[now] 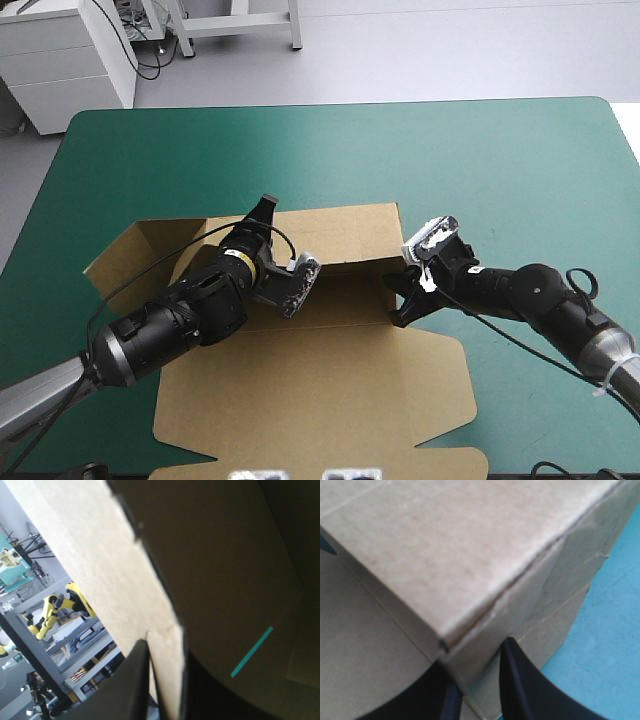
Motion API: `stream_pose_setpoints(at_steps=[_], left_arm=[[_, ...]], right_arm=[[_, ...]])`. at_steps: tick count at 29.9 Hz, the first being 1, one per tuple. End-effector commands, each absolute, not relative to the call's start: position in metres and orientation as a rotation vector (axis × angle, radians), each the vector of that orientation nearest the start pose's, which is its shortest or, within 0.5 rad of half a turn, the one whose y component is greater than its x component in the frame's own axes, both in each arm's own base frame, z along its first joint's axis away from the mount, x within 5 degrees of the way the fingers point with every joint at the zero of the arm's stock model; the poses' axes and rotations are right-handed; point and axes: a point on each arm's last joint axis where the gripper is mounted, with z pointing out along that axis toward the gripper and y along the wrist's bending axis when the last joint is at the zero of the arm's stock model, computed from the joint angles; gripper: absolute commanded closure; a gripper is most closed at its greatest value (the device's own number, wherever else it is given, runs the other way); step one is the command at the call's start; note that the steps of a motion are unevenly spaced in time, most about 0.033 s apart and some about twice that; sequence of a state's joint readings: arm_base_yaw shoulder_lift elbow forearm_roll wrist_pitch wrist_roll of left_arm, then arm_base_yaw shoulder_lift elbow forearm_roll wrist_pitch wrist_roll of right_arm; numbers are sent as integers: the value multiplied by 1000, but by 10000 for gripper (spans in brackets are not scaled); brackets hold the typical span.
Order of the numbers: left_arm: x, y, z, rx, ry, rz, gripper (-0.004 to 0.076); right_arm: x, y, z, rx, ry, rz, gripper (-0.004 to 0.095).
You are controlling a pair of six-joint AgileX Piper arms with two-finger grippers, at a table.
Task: Fold the box
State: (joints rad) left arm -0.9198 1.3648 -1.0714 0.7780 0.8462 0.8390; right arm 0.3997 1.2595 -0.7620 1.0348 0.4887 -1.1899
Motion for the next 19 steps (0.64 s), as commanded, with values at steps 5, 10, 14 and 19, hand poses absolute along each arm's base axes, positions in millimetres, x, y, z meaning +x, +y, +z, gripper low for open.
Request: stream_pose_setpoints(at_steps=[5, 10, 14, 19], left_arm=[[193, -215, 334, 2002, 1275, 561, 351], [190, -211, 359, 1905, 1221, 555, 243], [187, -208, 374, 1857, 1190, 561, 242], [185, -204, 391, 1806, 1180, 559, 242]], right_arm=[[224, 138, 288, -783, 1990, 580, 927], [233, 132, 291, -693, 1970, 483, 927], [237, 128, 292, -651, 1956, 433, 927], [240, 125, 294, -593, 1949, 401, 927]])
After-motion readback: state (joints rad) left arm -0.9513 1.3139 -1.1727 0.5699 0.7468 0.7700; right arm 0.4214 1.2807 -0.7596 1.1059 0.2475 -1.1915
